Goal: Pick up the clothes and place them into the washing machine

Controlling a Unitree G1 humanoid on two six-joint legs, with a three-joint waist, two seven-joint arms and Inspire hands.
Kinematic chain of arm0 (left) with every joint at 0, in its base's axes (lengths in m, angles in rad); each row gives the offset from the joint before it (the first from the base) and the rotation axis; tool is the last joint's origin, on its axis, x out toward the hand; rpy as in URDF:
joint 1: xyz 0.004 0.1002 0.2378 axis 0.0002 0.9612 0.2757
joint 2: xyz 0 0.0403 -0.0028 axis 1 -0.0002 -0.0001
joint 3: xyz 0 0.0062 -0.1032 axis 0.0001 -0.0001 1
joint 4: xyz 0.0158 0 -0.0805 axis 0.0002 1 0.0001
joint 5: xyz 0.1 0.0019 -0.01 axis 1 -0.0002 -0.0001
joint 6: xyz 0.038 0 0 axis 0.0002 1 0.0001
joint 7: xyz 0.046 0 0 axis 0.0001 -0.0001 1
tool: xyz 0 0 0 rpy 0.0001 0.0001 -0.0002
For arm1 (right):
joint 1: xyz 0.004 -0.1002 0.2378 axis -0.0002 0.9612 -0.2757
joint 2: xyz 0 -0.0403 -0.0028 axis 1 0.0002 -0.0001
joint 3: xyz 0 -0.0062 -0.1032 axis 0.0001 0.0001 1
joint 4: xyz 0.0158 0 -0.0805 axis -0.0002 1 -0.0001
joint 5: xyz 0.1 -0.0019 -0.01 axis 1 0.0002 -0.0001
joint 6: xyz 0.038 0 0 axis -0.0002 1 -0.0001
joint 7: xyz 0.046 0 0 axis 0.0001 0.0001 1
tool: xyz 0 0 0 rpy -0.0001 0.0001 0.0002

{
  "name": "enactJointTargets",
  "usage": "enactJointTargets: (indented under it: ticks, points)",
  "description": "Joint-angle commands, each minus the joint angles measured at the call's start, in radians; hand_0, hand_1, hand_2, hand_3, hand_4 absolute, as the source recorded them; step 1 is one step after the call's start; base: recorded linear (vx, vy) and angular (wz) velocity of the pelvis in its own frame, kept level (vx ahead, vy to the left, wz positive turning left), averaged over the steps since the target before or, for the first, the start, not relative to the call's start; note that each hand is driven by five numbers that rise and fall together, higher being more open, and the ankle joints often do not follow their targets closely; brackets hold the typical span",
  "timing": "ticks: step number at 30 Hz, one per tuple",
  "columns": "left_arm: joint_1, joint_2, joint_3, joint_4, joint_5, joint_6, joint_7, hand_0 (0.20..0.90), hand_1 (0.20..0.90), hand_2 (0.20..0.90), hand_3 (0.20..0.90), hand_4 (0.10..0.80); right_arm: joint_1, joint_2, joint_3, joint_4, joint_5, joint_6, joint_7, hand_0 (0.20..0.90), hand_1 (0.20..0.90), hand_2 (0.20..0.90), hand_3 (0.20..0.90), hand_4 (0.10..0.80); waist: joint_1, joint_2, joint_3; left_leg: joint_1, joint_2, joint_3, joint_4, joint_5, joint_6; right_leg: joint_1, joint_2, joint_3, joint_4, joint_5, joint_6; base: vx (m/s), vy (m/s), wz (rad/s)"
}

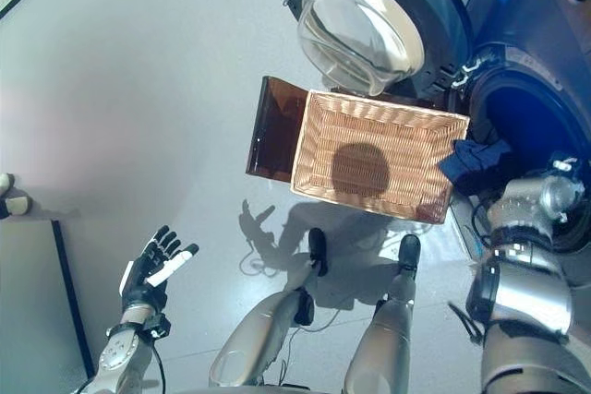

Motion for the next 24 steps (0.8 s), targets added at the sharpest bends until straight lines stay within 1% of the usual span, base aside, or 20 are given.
enactJointTargets:
  ticks: [1, 7, 12, 13, 14, 15, 17, 18, 19, 22, 24]
  points:
    - [0.069, 0.026, 0.097, -0.052, -0.022, -0.084, 0.014, 0.9, 0.9, 0.9, 0.9, 0.8, 0.083, -0.155, 0.071, -0.143, -0.142, -0.071, 0.006, 0.9, 0.9, 0.9, 0.9, 0.8, 0.002, -0.02, -0.099, -0.026, 0.061, -0.062, 0.037, -0.037, -0.128, -0.065, 0.102, -0.058, 0.115, -0.076, -0.108, -0.008, 0.004, 0.08]
    - [0.068, 0.027, 0.112, -0.043, 0.002, -0.091, 0.01, 0.9, 0.9, 0.9, 0.9, 0.8, 0.157, -0.106, 0.084, -0.182, -0.279, -0.049, -0.009, 0.9, 0.9, 0.9, 0.9, 0.8, 0.005, -0.036, -0.104, -0.031, 0.058, -0.065, 0.042, -0.038, -0.126, -0.061, 0.098, -0.059, 0.112, -0.073, -0.107, -0.004, 0.006, 0.03]
    - [0.067, 0.028, 0.13, -0.048, 0.022, -0.094, 0.007, 0.9, 0.9, 0.9, 0.9, 0.8, 0.222, -0.098, 0.142, -0.245, -0.495, 0.006, -0.039, 0.9, 0.9, 0.9, 0.9, 0.8, 0.006, -0.049, -0.103, -0.029, 0.057, -0.069, 0.048, -0.037, -0.124, -0.055, 0.097, -0.06, 0.112, -0.072, -0.107, -0.001, -0.003, 0.06]
    - [0.067, 0.031, 0.135, -0.05, 0.028, -0.096, 0.005, 0.9, 0.9, 0.9, 0.9, 0.8, 0.231, -0.102, 0.158, -0.241, -0.549, 0.023, -0.043, 0.9, 0.9, 0.9, 0.9, 0.8, 0.008, -0.053, -0.106, -0.028, 0.057, -0.072, 0.048, -0.037, -0.124, -0.05, 0.096, -0.062, 0.112, -0.072, -0.107, 0.006, -0.005, 0.07]
    - [0.067, 0.031, 0.135, -0.05, 0.028, -0.096, 0.005, 0.9, 0.9, 0.9, 0.9, 0.8, 0.231, -0.101, 0.158, -0.242, -0.55, 0.023, -0.044, 0.9, 0.9, 0.9, 0.9, 0.8, 0.008, -0.053, -0.107, -0.028, 0.057, -0.072, 0.048, -0.036, -0.124, -0.05, 0.096, -0.063, 0.112, -0.072, -0.107, 0.009, -0.006, 0.06]
    - [0.07, 0.032, 0.139, -0.059, 0.032, -0.097, 0.005, 0.9, 0.9, 0.9, 0.9, 0.8, 0.241, -0.102, 0.167, -0.254, -0.587, 0.036, -0.049, 0.9, 0.9, 0.9, 0.9, 0.8, 0.008, -0.055, -0.106, -0.027, 0.057, -0.073, 0.048, -0.037, -0.124, -0.048, 0.095, -0.064, 0.112, -0.072, -0.107, 0.0, 0.0, 0.0]
    - [0.074, 0.031, 0.152, -0.066, 0.042, -0.097, 0.002, 0.9, 0.9, 0.9, 0.9, 0.8, 0.266, -0.115, 0.194, -0.269, -0.704, 0.07, -0.063, 0.9, 0.9, 0.9, 0.9, 0.8, 0.01, -0.059, -0.107, -0.02, 0.057, -0.075, 0.048, -0.04, -0.124, -0.042, 0.095, -0.067, 0.113, -0.076, -0.105, 0.012, -0.002, 0.02]
    - [0.074, 0.031, 0.152, -0.066, 0.042, -0.097, 0.002, 0.9, 0.9, 0.9, 0.9, 0.8, 0.266, -0.115, 0.194, -0.27, -0.705, 0.071, -0.064, 0.9, 0.9, 0.9, 0.9, 0.8, 0.01, -0.06, -0.11, -0.025, 0.057, -0.075, 0.048, -0.037, -0.124, -0.045, 0.095, -0.067, 0.11, -0.072, -0.105, 0.0, 0.0, 0.0]
    - [0.07, 0.031, 0.164, -0.063, 0.056, -0.098, 0.005, 0.9, 0.9, 0.9, 0.9, 0.8, 0.293, -0.126, 0.221, -0.302, -0.81, 0.096, -0.072, 0.9, 0.9, 0.9, 0.9, 0.8, 0.011, -0.065, -0.113, -0.022, 0.058, -0.077, 0.049, -0.039, -0.123, -0.042, 0.095, -0.069, 0.111, -0.074, -0.105, 0.015, -0.012, 0.04]
    - [0.069, 0.032, 0.177, -0.067, 0.069, -0.1, 0.002, 0.9, 0.9, 0.9, 0.9, 0.8, 0.322, -0.151, 0.258, -0.331, -0.959, 0.134, -0.075, 0.9, 0.9, 0.9, 0.9, 0.8, 0.014, -0.069, -0.116, -0.02, 0.057, -0.083, 0.054, -0.043, -0.122, -0.037, 0.094, -0.07, 0.114, -0.079, -0.104, 0.02, -0.013, 0.06]
    - [0.072, 0.033, 0.179, -0.079, 0.071, -0.102, -0.002, 0.9, 0.9, 0.9, 0.9, 0.8, 0.325, -0.16, 0.274, -0.321, -1.022, 0.149, -0.081, 0.9, 0.9, 0.9, 0.9, 0.8, 0.017, -0.069, -0.118, -0.025, 0.057, -0.085, 0.054, -0.04, -0.121, -0.04, 0.093, -0.07, 0.112, -0.075, -0.104, 0.004, -0.003, 0.02]
